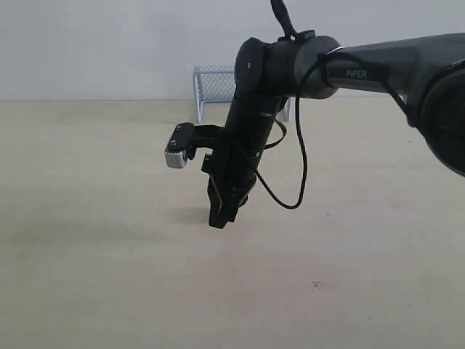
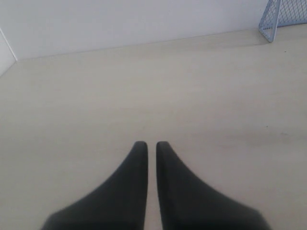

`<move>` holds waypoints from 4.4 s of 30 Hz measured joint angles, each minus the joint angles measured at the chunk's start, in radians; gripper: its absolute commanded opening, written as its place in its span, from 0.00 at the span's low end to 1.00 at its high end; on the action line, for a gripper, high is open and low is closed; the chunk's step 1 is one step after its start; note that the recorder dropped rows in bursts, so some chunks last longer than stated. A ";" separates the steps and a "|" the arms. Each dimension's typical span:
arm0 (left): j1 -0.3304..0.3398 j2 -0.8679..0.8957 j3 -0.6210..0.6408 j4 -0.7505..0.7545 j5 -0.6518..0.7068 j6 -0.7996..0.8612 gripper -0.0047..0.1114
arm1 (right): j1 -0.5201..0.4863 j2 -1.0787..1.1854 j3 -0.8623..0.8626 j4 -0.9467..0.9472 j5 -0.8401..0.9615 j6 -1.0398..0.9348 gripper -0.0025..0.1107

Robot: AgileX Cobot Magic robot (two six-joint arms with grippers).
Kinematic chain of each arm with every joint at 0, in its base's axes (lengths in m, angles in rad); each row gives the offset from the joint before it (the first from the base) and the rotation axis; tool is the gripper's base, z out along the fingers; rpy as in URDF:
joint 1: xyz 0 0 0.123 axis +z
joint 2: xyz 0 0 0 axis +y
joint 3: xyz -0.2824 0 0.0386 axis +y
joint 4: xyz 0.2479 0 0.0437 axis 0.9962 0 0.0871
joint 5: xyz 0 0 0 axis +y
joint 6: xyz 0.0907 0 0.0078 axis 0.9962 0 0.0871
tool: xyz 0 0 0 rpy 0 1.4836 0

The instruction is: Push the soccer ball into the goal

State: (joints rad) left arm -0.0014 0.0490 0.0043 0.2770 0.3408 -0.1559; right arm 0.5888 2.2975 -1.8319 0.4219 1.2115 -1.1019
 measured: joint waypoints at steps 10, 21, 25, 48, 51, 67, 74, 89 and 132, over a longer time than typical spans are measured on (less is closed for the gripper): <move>0.000 0.000 0.000 0.000 0.000 0.000 0.09 | 0.000 0.000 0.000 -0.020 0.000 0.034 0.02; 0.000 0.000 0.000 0.000 0.000 0.000 0.09 | 0.000 0.000 -0.001 -0.022 0.002 0.044 0.02; 0.000 0.000 0.000 0.000 0.000 0.000 0.09 | 0.000 0.011 -0.001 -0.022 0.002 0.049 0.02; 0.000 0.000 0.000 0.000 0.000 0.000 0.09 | 0.000 0.026 -0.001 0.013 0.004 0.057 0.02; 0.000 0.000 0.000 0.000 0.000 0.000 0.09 | 0.000 0.026 -0.001 0.024 0.004 0.057 0.02; 0.000 0.000 0.000 0.000 0.000 0.000 0.09 | 0.000 0.027 -0.001 0.004 -0.004 0.054 0.02; 0.000 0.000 0.000 0.000 0.000 0.000 0.09 | 0.000 0.021 -0.001 -0.219 -0.275 0.257 0.02; 0.000 0.000 0.000 0.000 0.000 0.000 0.09 | 0.001 -0.018 -0.001 -0.162 -0.031 0.173 0.02; 0.000 0.000 0.000 0.000 0.000 0.000 0.09 | -0.253 -0.271 -0.001 -0.115 0.005 0.258 0.02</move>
State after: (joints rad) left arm -0.0014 0.0490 0.0043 0.2770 0.3408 -0.1559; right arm 0.3362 2.0267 -1.8334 0.3071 1.2166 -0.8435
